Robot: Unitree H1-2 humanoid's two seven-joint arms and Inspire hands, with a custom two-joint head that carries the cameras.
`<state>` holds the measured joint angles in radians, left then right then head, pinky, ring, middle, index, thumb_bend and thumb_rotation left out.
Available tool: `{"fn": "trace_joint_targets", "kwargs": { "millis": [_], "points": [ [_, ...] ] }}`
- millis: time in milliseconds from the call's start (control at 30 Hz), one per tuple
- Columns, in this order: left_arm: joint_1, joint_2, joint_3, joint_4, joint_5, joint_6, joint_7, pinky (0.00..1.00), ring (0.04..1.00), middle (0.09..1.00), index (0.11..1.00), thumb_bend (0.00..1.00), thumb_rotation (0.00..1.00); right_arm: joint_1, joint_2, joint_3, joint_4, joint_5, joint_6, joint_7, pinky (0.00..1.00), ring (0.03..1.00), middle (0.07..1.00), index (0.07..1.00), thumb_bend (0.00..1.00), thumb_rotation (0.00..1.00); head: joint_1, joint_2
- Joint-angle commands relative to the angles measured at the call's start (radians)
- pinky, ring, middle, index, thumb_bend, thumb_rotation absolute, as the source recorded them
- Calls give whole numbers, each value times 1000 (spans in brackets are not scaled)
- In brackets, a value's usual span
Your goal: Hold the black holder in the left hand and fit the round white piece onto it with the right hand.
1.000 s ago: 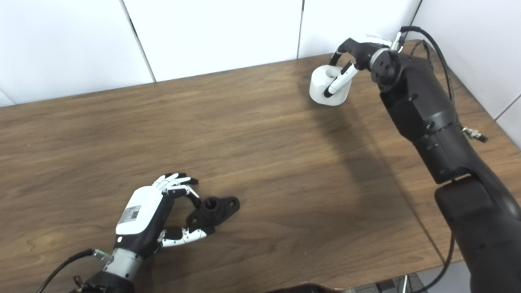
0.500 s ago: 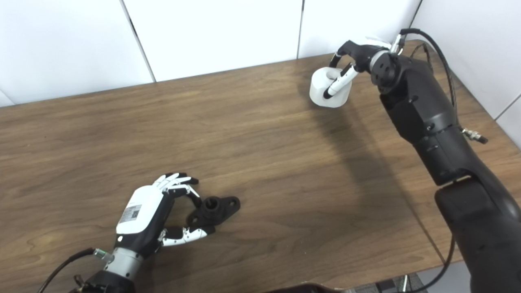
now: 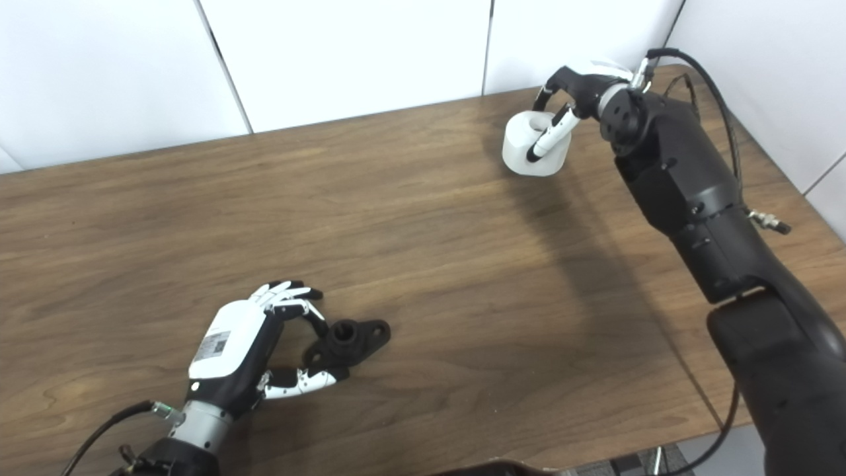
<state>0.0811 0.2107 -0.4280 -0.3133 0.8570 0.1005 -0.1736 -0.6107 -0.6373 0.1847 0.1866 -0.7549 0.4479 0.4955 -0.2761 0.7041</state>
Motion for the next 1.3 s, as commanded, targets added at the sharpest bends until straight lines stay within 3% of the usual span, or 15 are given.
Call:
{"fn": "trace_joint_targets", "kwargs": {
  "millis": [0, 33, 67, 100, 200, 833, 1267],
  "points": [
    [13, 4, -16, 9, 8, 14, -50, 922, 876, 793, 487, 518, 60, -28, -22, -19, -21, 3, -31, -67, 875, 939, 827, 584, 870, 161, 1, 0],
    [12, 4, -17, 8, 10, 17, -54, 921, 876, 793, 487, 518, 60, -25, -23, -20, -21, 5, -39, -81, 874, 937, 823, 578, 864, 158, 2, 1],
    [12, 5, -18, 6, 12, 19, -57, 924, 878, 795, 487, 517, 60, -21, -23, -21, -21, 8, -48, -95, 875, 933, 817, 535, 699, 150, 2, 1],
    [11, 5, -19, 6, 13, 21, -59, 925, 879, 796, 487, 517, 60, -19, -24, -22, -21, 12, -54, -104, 872, 927, 811, 512, 614, 146, 2, 1],
    [11, 6, -17, 9, 6, 16, -53, 922, 877, 794, 487, 518, 60, -16, -31, -15, -20, 17, -80, -133, 848, 911, 795, 490, 534, 139, 2, 1],
    [6, 3, -19, 15, 16, 20, -53, 922, 881, 799, 487, 517, 60, -5, -43, -4, -22, 35, -107, -156, 834, 903, 785, 486, 524, 136, 8, -3],
    [-7, -15, -32, 52, 27, 11, -33, 925, 878, 797, 487, 517, 60, -11, -96, 14, -256, 31, -89, 4, 842, 916, 794, 486, 524, 136, 37, -17]
  ]
}}
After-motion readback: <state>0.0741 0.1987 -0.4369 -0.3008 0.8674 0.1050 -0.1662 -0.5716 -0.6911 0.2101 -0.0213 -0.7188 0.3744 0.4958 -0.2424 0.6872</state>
